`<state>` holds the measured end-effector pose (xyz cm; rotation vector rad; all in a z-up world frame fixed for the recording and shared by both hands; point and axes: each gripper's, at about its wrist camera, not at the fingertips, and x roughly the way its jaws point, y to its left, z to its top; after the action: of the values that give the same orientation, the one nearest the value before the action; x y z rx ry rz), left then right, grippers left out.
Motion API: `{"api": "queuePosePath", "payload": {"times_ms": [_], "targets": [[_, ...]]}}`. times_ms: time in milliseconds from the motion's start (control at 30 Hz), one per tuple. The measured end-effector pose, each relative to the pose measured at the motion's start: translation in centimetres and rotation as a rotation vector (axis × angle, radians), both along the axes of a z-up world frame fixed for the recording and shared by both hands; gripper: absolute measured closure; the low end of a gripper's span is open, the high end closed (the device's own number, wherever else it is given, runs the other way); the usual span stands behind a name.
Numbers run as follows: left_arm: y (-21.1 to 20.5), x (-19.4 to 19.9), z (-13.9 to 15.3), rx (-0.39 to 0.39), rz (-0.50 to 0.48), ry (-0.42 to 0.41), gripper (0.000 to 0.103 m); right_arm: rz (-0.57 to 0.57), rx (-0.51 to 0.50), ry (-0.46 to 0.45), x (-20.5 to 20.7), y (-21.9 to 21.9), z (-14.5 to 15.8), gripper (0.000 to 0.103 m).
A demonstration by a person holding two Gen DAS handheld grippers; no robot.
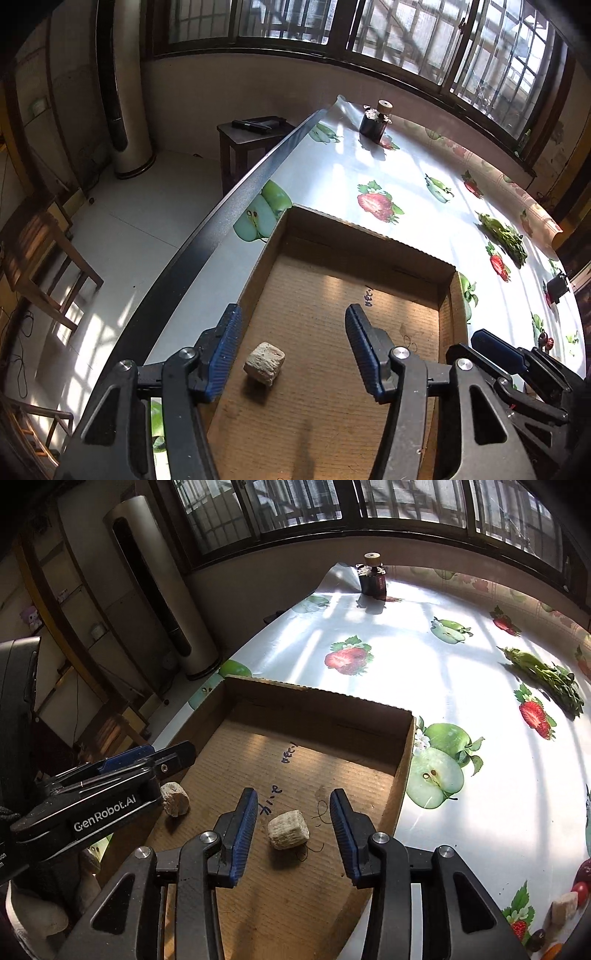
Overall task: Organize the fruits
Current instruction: 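Move both tools back over the table toward the mandarins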
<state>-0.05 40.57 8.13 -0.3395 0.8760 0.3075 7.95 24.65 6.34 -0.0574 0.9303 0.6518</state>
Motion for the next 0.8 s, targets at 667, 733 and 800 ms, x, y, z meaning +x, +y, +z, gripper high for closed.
{"api": "queuePosePath", "payload": {"times_ms": [667, 733, 800], "targets": [[-23.7, -1.4, 0.1, -0.055, -0.435, -0.020, 0.036, -0.473, 0.010, -0.003, -5.8, -35.8, 1.8, 0.046], [-25.8, -1.1, -1.0, -0.066, -0.474, 0.000, 0.036, -0.510, 0.018, 0.015, -6.3, -38.1, 1.0, 0.046], [-27.7, -1.0, -1.9, -0.068, -0.509, 0.017, 0.036, -0.533, 0.027, 0.032, -6.6, -39.9, 0.2, 0.046]]}}
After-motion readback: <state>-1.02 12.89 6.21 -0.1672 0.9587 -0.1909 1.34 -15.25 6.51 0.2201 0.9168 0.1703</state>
